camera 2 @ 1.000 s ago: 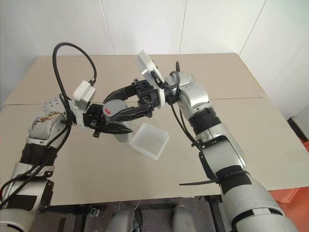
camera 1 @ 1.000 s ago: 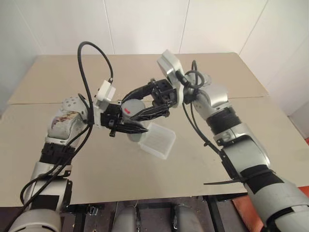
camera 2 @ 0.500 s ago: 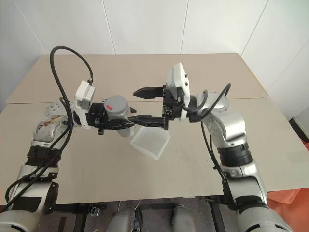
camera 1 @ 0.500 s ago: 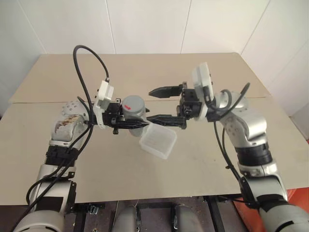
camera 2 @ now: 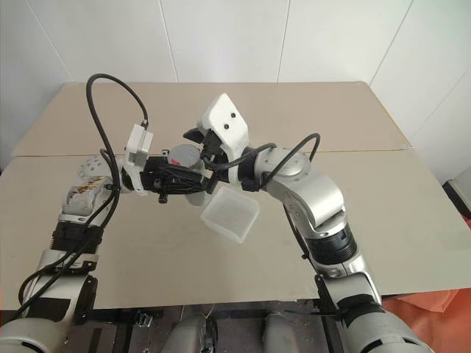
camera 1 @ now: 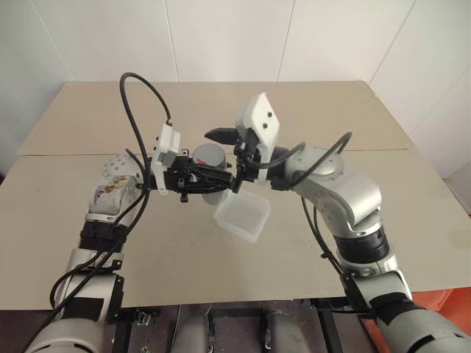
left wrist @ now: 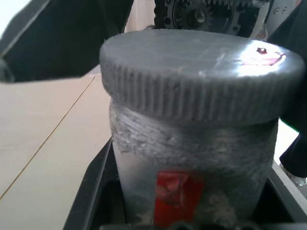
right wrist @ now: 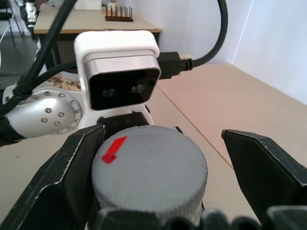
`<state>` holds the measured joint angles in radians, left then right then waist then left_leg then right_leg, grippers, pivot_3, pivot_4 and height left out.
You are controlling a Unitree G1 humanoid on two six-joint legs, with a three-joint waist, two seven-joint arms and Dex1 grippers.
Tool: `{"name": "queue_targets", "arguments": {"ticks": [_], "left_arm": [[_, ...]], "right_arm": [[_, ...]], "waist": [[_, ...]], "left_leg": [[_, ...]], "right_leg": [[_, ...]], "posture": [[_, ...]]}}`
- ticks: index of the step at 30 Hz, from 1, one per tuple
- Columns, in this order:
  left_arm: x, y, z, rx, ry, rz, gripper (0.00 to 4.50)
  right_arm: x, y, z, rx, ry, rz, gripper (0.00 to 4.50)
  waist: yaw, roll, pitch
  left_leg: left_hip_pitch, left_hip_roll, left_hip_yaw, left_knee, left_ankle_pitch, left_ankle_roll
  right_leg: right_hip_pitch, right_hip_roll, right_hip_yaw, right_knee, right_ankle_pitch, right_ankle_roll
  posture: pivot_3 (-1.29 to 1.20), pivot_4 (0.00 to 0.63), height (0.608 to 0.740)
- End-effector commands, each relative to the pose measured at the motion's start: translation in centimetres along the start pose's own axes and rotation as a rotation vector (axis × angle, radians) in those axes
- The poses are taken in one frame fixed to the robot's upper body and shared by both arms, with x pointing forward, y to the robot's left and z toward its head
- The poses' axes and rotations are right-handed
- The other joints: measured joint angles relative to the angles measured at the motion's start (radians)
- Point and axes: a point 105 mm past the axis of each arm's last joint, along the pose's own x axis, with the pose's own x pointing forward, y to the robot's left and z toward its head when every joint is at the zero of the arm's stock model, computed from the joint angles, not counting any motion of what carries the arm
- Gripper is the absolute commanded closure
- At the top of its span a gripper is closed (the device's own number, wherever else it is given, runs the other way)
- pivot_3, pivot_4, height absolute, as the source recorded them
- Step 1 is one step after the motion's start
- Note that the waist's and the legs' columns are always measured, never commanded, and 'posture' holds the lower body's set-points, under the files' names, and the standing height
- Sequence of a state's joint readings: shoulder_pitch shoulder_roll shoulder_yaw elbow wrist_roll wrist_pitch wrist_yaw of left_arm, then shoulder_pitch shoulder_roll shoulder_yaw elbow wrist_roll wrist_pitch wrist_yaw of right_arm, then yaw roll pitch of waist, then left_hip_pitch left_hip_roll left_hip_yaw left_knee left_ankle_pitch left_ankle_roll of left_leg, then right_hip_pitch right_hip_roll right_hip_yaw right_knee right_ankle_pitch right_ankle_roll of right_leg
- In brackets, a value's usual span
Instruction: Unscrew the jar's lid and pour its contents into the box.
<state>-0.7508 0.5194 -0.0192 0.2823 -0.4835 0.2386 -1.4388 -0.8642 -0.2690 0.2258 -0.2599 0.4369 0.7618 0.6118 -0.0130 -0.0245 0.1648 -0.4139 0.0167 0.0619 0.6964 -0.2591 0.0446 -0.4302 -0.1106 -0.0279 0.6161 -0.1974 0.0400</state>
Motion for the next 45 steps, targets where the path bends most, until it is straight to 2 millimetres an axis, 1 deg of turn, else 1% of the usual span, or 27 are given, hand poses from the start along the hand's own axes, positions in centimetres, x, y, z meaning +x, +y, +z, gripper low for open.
{"name": "queue_targets", "arguments": {"ticks": [1, 5, 12, 17, 19, 21, 25, 27, 28, 29, 32, 35, 39, 43, 45], "left_arm": [[-0.2, -0.2, 1.3, 0.065, -0.006, -0.016, 2.55], [-1.1, -0.5, 1.3, 0.062, 0.010, -0.010, 2.55], [-2.2, -0.9, 1.2, 0.060, 0.026, -0.003, 2.55], [-2.5, -1.1, 1.0, 0.057, 0.034, -0.003, 2.55], [-2.4, -1.1, 0.9, 0.056, 0.032, 0.000, 2.55], [-2.2, -0.9, 0.9, 0.056, 0.026, 0.004, 2.55], [-1.5, -0.6, 0.9, 0.061, 0.011, 0.013, 2.55], [-1.0, -0.2, 0.9, 0.066, -0.004, 0.024, 2.55], [-0.8, 0.0, 0.9, 0.068, -0.009, 0.028, 2.55], [-0.6, 0.1, 0.9, 0.070, -0.013, 0.028, 2.55], [-0.3, 0.1, 0.9, 0.071, -0.019, 0.022, 2.55], [-0.2, 0.1, 0.9, 0.071, -0.024, 0.015, 2.55], [-0.2, 0.1, 1.0, 0.072, -0.025, 0.015, 2.55], [-0.4, 0.1, 1.1, 0.074, -0.023, 0.017, 2.55], [-0.6, 0.1, 1.1, 0.074, -0.017, 0.022, 2.55]], "right_arm": [[-0.8, -1.7, 1.1, -0.031, -0.027, -0.071, 0.04], [-2.8, -3.4, 1.1, -0.016, -0.037, -0.115, 0.04], [-6.0, -5.3, 1.5, 0.014, -0.085, -0.172, 0.04], [-7.2, -5.5, 1.1, 0.002, -0.079, -0.192, 0.04], [-7.4, -5.0, 1.0, -0.008, -0.071, -0.173, 0.04], [-7.3, -4.2, 1.0, -0.023, -0.073, -0.135, 0.04], [-6.3, -1.9, 2.0, -0.038, -0.100, -0.033, 0.04], [-5.0, 0.0, 2.7, -0.055, -0.123, 0.045, 0.04], [-4.7, 0.6, 2.9, -0.062, -0.127, 0.065, 0.04], [-4.1, 1.1, 3.1, -0.064, -0.128, 0.075, 0.04], [-2.9, 1.6, 3.1, -0.075, -0.117, 0.073, 0.04], [-1.2, 1.2, 2.4, -0.102, -0.059, 0.019, 0.04], [-0.1, 0.4, 1.8, -0.106, -0.023, -0.046, 0.04], [0.0, -0.4, 1.5, -0.092, -0.014, -0.080, 0.04], [-0.8, -1.1, 1.6, -0.078, -0.021, -0.099, 0.04]], "waist": [[0.000, 0.000, 0.000], [0.000, 0.000, 0.000], [0.000, 0.000, 0.000], [0.006, 0.000, 0.000], [0.001, 0.000, 0.000], [-0.001, 0.000, 0.000], [-0.001, 0.000, 0.000], [-0.001, 0.000, 0.000], [-0.001, 0.000, 0.000], [-0.001, 0.000, 0.000], [0.000, 0.000, 0.000], [-0.001, 0.000, 0.000], [0.001, 0.000, 0.000], [0.001, 0.000, 0.000], [0.000, 0.000, 0.000]], "left_leg": [[0.000, 0.000, 0.000, 0.000, 0.000, 0.000], [0.000, 0.000, 0.000, 0.000, 0.000, 0.000], [0.000, 0.000, 0.000, 0.000, 0.000, 0.000], [0.000, 0.000, 0.000, 0.000, -0.001, 0.001], [0.000, 0.001, 0.000, 0.000, -0.001, 0.001], [0.000, 0.000, 0.000, 0.000, -0.001, 0.001], [0.000, 0.001, 0.000, 0.000, -0.001, 0.001], [0.000, 0.000, 0.000, 0.000, -0.001, 0.001], [0.000, 0.000, 0.000, 0.000, -0.001, 0.001], [0.000, 0.000, 0.000, 0.000, -0.001, 0.001], [0.000, 0.000, 0.000, 0.000, -0.001, 0.001], [0.000, 0.000, 0.000, 0.000, -0.001, 0.001], [0.000, 0.000, 0.000, 0.000, -0.001, 0.001], [0.000, 0.000, 0.000, 0.000, -0.001, 0.001], [0.000, 0.000, 0.000, 0.000, -0.001, 0.001]], "right_leg": [[0.000, 0.000, 0.000, 0.000, 0.000, 0.000], [0.000, 0.000, 0.000, 0.000, 0.000, 0.000], [0.000, 0.000, 0.000, 0.000, 0.000, 0.000], [0.001, 0.000, -0.001, -0.001, 0.000, 0.000], [0.001, 0.000, -0.001, -0.001, 0.000, 0.000], [0.001, 0.000, 0.000, -0.001, 0.000, 0.000], [0.001, 0.000, 0.000, -0.001, 0.000, 0.000], [0.001, 0.000, 0.000, -0.001, 0.000, 0.000], [0.001, 0.000, 0.000, -0.001, 0.000, 0.000], [0.001, 0.000, 0.000, -0.001, 0.000, 0.000], [0.001, 0.000, 0.000, 0.000, 0.000, 0.000], [0.001, 0.000, 0.000, 0.000, 0.000, 0.000], [0.001, 0.000, -0.001, 0.000, 0.000, 0.000], [0.001, 0.000, -0.001, -0.001, 0.000, 0.000], [0.001, 0.000, -0.001, -0.001, 0.000, 0.000]], "posture": [[0.00, 0.150, 0.740], [0.00, 0.150, 0.740], [0.00, 0.150, 0.740], [0.00, 0.150, 0.740], [0.00, 0.150, 0.740], [0.00, 0.150, 0.740], [0.00, 0.150, 0.740], [0.00, 0.150, 0.740], [0.00, 0.150, 0.740], [0.00, 0.150, 0.740], [0.00, 0.150, 0.740], [0.00, 0.150, 0.740], [0.00, 0.150, 0.740], [0.00, 0.150, 0.740], [0.00, 0.150, 0.740]]}}
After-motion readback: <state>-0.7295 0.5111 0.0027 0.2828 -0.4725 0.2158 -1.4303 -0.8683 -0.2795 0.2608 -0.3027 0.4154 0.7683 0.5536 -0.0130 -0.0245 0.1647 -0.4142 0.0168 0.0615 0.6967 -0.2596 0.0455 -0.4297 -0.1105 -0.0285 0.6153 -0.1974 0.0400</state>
